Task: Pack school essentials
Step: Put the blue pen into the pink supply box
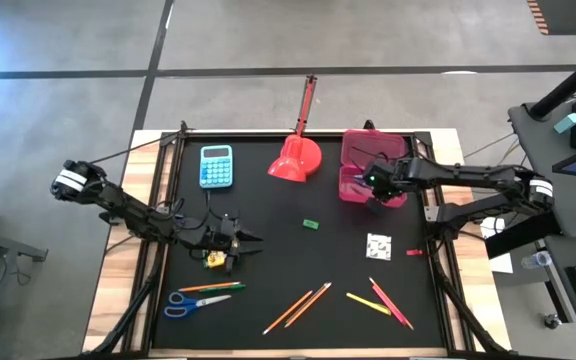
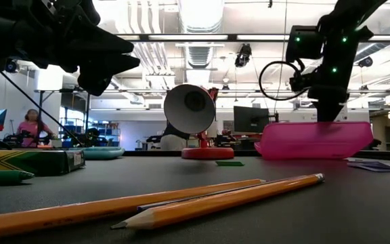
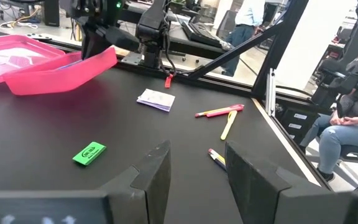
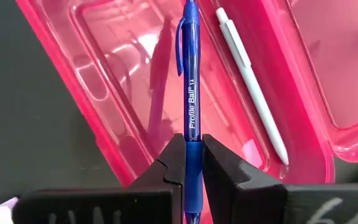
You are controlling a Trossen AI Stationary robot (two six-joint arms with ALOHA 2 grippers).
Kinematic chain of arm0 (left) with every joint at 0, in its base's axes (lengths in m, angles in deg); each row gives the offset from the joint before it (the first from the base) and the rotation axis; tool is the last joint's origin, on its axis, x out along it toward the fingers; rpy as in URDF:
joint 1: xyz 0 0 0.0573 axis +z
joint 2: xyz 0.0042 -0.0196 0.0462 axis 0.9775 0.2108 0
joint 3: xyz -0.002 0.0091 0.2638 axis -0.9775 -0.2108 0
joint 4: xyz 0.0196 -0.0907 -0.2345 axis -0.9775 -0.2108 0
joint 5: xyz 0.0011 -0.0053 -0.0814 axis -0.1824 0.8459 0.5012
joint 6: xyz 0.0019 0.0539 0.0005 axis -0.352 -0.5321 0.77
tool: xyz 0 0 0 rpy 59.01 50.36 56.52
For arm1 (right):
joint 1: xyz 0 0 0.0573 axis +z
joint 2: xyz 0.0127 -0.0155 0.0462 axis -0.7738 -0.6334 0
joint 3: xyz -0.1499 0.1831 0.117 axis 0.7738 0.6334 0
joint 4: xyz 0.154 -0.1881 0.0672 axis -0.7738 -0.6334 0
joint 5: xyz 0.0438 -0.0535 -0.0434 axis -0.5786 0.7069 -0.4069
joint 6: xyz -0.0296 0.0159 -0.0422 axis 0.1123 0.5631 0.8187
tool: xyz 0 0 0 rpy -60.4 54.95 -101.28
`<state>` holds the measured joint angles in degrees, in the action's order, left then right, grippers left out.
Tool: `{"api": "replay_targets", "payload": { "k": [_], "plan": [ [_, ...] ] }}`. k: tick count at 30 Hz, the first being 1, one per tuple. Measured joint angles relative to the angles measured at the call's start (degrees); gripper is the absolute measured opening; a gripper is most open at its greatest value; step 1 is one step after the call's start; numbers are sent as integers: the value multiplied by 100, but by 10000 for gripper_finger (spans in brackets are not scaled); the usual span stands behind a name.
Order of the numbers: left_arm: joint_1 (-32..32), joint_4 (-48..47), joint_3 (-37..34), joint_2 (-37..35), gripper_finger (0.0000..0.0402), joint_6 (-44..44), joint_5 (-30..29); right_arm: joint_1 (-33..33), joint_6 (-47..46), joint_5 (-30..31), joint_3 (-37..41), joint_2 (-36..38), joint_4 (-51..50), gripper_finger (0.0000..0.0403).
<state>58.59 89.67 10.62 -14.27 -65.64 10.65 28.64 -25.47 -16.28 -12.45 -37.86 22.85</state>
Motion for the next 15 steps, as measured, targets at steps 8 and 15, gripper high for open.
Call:
{"api": "replay_targets", "payload": {
  "k": [8, 15],
  "plan": [
    [0, 0, 0, 2, 134, 0, 0, 0, -32, 1, 108, 0, 136, 25],
    [-2, 0, -2, 2, 134, 2, 0, 0, -63, 46, 108, 0, 397, 56]
  ]
}}
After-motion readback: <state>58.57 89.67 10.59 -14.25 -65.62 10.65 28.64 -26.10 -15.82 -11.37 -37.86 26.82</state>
